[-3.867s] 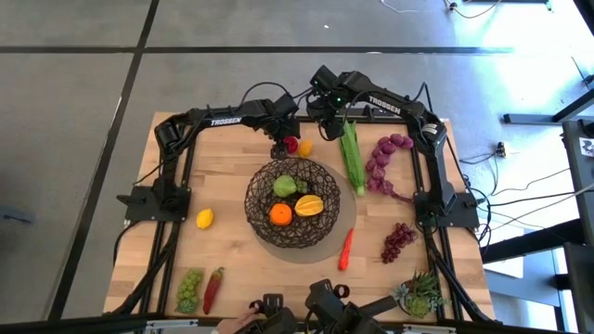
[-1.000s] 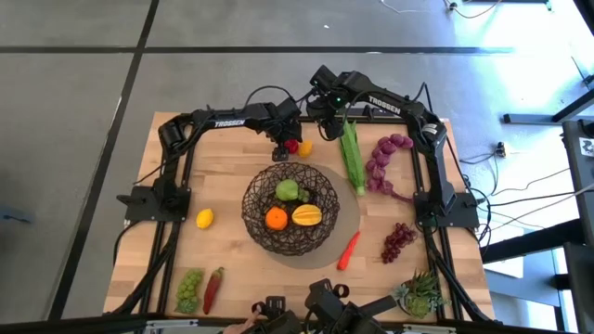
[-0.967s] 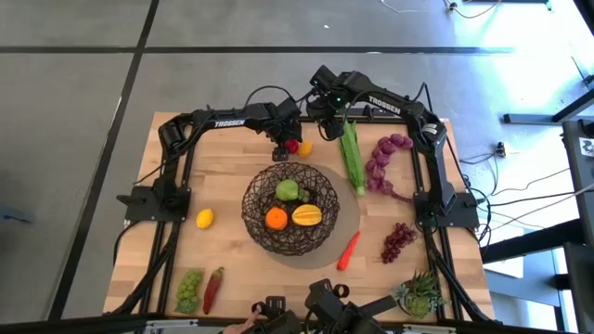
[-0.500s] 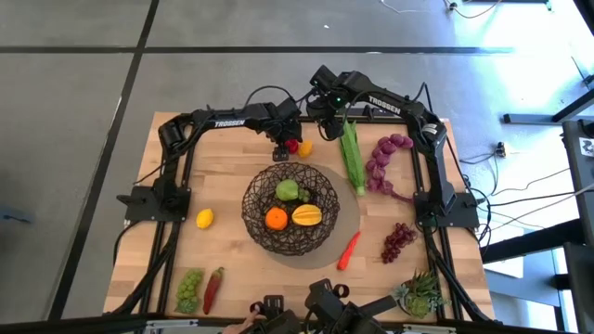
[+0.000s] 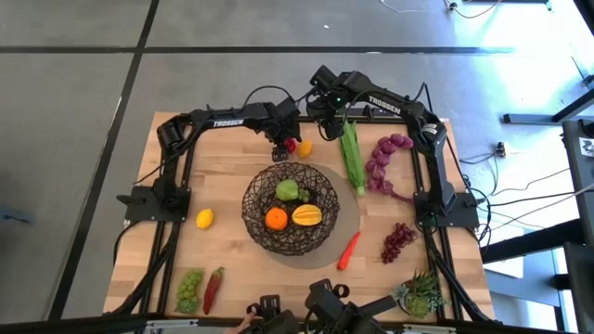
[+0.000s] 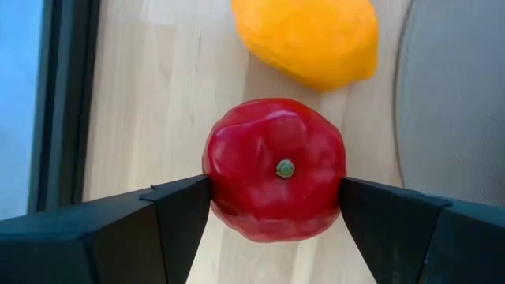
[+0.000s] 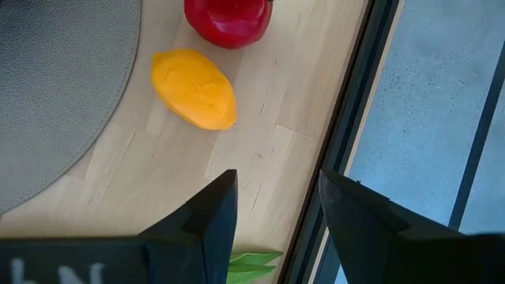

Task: Build produce basket
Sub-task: Put the tomato into the wire basket

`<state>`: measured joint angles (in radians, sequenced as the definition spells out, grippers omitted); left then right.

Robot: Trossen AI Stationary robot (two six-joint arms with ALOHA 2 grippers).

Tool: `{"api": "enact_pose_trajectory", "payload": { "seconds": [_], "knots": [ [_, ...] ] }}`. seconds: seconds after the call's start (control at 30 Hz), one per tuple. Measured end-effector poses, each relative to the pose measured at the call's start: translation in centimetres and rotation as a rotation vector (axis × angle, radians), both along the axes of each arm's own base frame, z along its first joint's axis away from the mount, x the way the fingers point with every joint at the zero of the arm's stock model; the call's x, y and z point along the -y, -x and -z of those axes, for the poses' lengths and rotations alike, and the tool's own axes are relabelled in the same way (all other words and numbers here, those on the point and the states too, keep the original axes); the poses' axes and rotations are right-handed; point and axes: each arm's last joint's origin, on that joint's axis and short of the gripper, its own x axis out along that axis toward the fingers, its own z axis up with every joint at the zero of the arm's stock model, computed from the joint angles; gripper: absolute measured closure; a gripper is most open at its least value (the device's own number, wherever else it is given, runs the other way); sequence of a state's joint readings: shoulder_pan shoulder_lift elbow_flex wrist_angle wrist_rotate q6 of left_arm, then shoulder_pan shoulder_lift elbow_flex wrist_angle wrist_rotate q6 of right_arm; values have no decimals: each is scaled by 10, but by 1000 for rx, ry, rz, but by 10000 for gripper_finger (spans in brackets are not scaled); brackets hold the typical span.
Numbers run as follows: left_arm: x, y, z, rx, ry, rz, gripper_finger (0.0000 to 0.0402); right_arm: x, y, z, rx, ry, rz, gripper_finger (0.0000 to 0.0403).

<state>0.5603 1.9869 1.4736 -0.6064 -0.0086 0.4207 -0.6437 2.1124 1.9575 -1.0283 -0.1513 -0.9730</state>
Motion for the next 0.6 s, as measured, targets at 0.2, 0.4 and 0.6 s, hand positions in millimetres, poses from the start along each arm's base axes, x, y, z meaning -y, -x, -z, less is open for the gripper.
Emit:
{"api": "enact_pose_trajectory", "payload": {
  "seconds": [0.2, 0.4, 0.6],
  "knots": [
    [0, 0, -3, 10, -11, -6, 148, 0, 0, 0, 0, 0, 1, 226],
    [0, 1, -3, -3, -3, -6, 148, 1, -1, -1, 17, 13, 1, 226],
    [1, 2, -2, -11, 2, -6, 148, 2, -3, -2, 33, 25, 1, 226]
  ]
}}
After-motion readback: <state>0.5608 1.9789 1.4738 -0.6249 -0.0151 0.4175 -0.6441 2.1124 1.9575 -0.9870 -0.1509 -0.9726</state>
